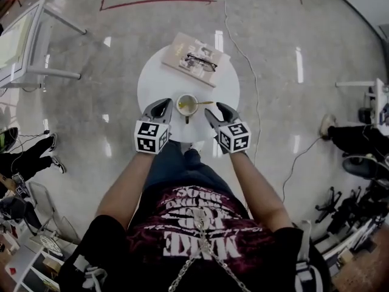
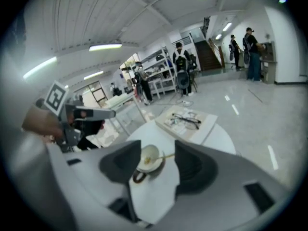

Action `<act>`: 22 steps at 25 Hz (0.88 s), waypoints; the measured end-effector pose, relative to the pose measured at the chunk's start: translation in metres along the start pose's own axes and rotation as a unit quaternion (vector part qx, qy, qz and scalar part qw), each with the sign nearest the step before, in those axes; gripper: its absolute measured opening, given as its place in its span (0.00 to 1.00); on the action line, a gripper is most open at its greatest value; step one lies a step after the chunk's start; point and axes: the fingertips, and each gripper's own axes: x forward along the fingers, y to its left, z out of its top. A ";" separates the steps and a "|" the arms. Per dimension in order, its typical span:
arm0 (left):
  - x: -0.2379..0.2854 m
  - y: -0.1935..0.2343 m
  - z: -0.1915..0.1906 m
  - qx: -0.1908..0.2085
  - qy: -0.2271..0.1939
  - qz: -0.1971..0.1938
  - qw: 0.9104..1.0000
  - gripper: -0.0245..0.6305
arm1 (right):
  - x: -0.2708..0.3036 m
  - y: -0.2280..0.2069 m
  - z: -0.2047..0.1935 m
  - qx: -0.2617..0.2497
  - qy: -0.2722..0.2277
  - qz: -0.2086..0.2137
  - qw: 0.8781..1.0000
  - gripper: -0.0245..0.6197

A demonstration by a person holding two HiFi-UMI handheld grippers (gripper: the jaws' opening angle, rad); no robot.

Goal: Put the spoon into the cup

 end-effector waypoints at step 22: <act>-0.178 -0.103 0.196 0.080 -0.288 0.041 0.953 0.08 | -0.234 0.072 0.208 -0.107 -0.298 -0.013 0.948 0.10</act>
